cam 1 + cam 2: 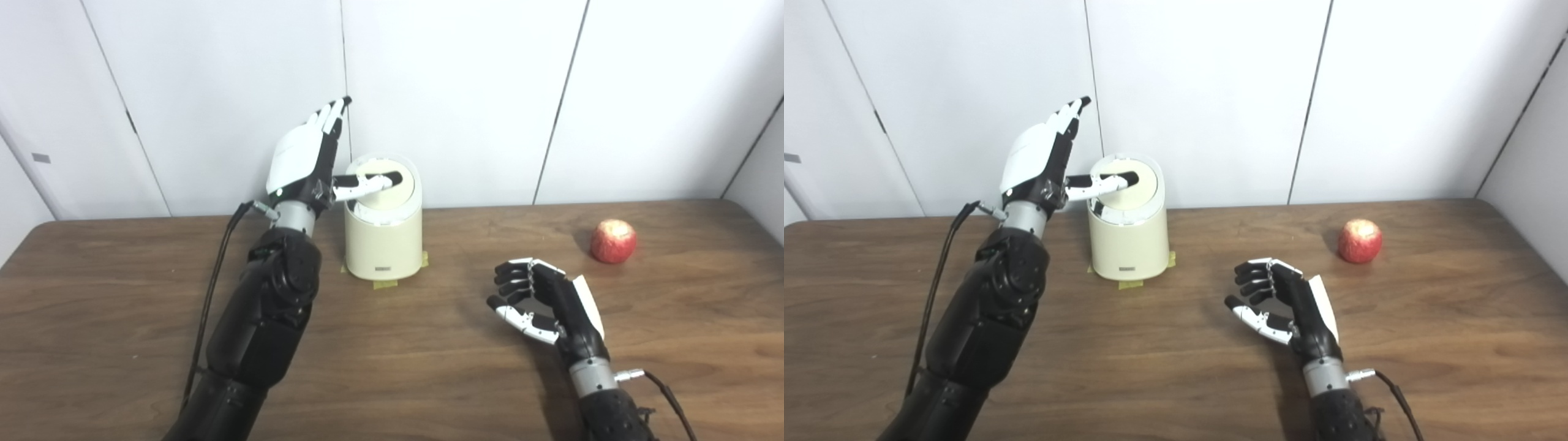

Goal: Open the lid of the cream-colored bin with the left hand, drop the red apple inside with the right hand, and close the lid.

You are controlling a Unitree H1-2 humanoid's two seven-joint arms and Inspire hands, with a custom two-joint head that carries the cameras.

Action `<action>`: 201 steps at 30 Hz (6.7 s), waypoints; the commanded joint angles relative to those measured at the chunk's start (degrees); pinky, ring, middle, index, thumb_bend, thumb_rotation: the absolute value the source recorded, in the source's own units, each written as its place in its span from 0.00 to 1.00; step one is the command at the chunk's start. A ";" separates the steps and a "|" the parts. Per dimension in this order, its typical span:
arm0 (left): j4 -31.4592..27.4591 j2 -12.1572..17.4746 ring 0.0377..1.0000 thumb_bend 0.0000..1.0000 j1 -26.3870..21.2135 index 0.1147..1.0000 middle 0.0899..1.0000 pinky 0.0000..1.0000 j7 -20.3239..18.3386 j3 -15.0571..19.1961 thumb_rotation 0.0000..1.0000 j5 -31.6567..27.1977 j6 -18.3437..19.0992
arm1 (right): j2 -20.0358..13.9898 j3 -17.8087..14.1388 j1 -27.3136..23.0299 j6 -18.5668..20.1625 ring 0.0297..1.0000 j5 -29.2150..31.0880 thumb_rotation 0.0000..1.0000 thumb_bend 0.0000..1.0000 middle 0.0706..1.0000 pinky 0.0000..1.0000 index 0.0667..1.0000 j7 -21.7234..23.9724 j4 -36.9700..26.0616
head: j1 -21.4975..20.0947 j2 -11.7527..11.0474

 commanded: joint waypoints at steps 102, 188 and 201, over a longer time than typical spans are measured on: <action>-20.31 2.70 0.66 0.27 18.50 0.63 0.65 0.60 -0.17 18.83 0.94 -35.62 -21.04 | -0.39 -0.23 -0.36 2.57 0.54 -3.31 0.18 0.32 0.56 0.47 0.55 -0.68 -6.61 | -0.70 0.39; -22.18 5.18 0.73 0.32 37.68 0.64 0.74 0.61 -6.33 15.99 0.96 -36.99 -29.50 | -33.37 23.08 -37.97 19.40 0.69 -33.89 0.14 0.89 0.77 0.54 0.74 31.79 26.80 | 0.44 1.27; -22.81 5.14 0.72 0.31 37.99 0.64 0.74 0.60 -6.63 16.00 0.94 -37.48 -29.06 | -32.14 24.09 -35.56 17.96 0.39 -38.93 0.00 0.53 0.38 0.31 0.47 13.75 31.71 | 0.28 1.52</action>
